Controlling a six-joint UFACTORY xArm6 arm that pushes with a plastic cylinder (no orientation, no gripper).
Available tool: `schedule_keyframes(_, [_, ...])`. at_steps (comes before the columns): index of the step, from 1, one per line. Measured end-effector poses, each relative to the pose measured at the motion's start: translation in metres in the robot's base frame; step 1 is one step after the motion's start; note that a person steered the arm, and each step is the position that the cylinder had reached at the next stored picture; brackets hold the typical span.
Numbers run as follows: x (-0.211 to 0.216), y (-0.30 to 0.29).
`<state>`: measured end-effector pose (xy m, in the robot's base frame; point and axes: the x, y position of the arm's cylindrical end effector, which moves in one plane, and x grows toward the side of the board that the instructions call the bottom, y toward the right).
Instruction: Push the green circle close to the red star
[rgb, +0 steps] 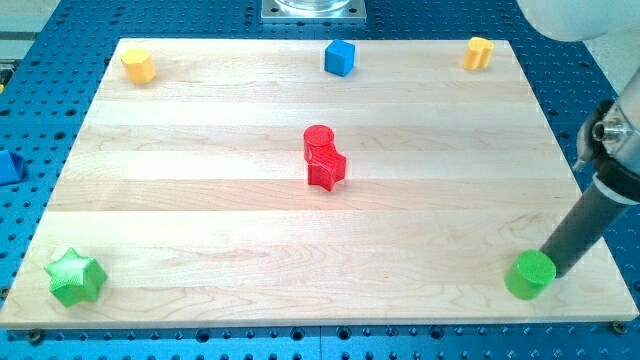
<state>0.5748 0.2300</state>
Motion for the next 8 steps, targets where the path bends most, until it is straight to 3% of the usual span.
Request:
schedule_keyframes(1, [0.0,-0.017])
schedule_keyframes(3, [0.034,0.038])
schedule_keyframes(4, [0.042,0.018])
schedule_keyframes(6, [0.019,-0.075])
schedule_keyframes(8, [0.003,-0.058])
